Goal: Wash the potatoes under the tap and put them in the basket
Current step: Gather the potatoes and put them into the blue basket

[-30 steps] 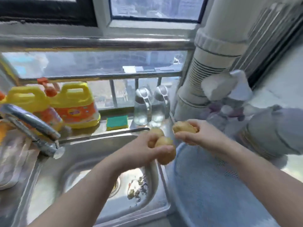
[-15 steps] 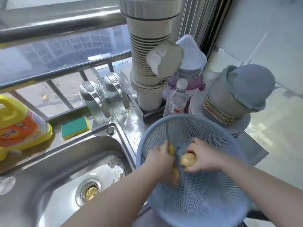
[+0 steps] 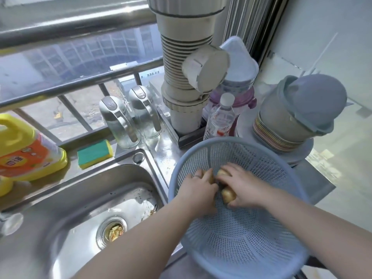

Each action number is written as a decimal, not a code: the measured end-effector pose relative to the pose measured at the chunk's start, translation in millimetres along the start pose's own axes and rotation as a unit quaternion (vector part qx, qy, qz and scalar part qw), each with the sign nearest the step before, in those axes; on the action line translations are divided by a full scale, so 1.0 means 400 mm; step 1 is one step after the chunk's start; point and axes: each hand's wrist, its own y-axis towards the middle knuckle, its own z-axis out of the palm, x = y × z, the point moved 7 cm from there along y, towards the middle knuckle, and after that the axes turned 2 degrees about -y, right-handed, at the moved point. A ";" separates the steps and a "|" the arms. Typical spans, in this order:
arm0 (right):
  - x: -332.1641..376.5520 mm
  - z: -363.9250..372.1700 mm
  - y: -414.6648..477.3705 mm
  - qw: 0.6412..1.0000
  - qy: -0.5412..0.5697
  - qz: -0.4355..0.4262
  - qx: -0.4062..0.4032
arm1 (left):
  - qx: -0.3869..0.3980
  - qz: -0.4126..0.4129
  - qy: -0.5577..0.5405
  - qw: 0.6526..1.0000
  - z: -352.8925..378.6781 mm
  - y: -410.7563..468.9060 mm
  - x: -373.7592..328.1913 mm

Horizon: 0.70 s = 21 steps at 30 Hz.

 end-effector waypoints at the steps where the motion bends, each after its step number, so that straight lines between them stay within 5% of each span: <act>1: 0.013 -0.026 -0.004 1.000 0.003 -0.001 -0.012 | -0.022 0.001 -0.010 1.000 -0.012 -0.011 0.001; 6: 0.137 -0.195 -0.019 0.998 -0.014 -0.010 -0.063 | -0.159 -0.026 -0.085 0.983 -0.116 -0.156 0.054; 11: 0.376 -0.285 -0.009 0.991 0.002 -0.090 -0.099 | -0.254 -0.153 -0.209 0.932 -0.081 -0.417 0.207; 21: 0.914 -0.076 0.076 0.958 -0.069 -0.275 0.033 | -0.238 -0.493 -0.382 0.745 0.369 -0.893 0.406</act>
